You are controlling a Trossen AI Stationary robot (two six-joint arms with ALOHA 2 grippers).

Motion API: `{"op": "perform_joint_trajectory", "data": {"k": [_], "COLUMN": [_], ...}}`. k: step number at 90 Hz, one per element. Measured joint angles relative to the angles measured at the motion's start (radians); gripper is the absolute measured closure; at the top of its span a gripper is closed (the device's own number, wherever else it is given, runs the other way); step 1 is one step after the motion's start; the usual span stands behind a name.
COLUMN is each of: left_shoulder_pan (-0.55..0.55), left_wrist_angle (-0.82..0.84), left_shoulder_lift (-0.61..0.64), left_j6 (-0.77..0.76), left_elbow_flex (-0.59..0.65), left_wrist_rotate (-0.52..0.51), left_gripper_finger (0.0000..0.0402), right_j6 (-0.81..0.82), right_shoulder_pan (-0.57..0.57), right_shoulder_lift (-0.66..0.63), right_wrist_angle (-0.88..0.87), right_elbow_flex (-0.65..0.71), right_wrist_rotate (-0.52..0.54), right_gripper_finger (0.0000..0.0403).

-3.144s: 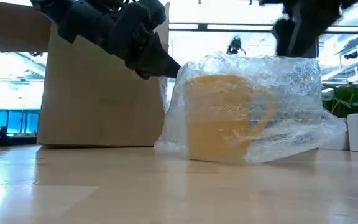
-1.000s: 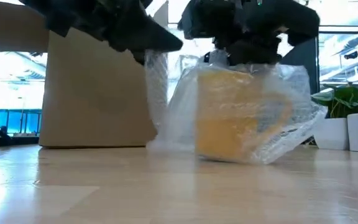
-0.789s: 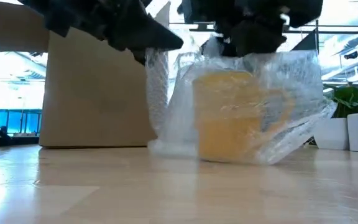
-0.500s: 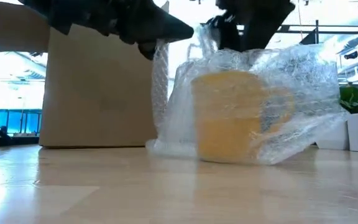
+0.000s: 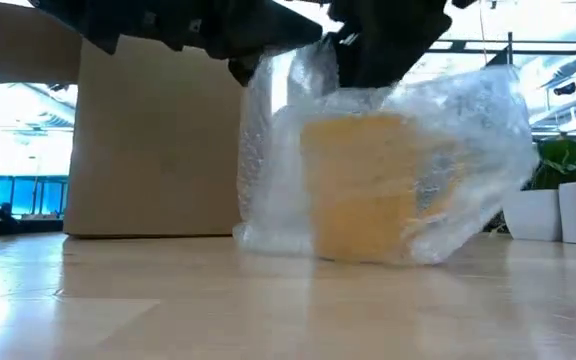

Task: Wrap mug
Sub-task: Wrap the yellow mug with the bubble wrap

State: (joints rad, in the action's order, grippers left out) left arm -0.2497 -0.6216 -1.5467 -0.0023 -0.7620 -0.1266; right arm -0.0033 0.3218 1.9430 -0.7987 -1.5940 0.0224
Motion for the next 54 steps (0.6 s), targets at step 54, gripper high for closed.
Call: {"op": "perform_joint_trajectory", "data": {"k": [54], "left_shoulder_pan": [0.007], "left_wrist_angle": [-0.205], "left_shoulder_lift": [-0.141], "left_j6": [-0.003], "left_elbow_flex": [-0.001], "left_wrist_rotate": [0.000], "left_gripper_finger": [0.0401], "right_j6": [0.069], "right_shoulder_pan": [-0.003], "right_shoulder_lift": [-0.106], "right_wrist_angle": [-0.080], "right_elbow_flex": [0.031], "right_wrist_rotate": [-0.019], "right_gripper_finger": [0.0178]}}
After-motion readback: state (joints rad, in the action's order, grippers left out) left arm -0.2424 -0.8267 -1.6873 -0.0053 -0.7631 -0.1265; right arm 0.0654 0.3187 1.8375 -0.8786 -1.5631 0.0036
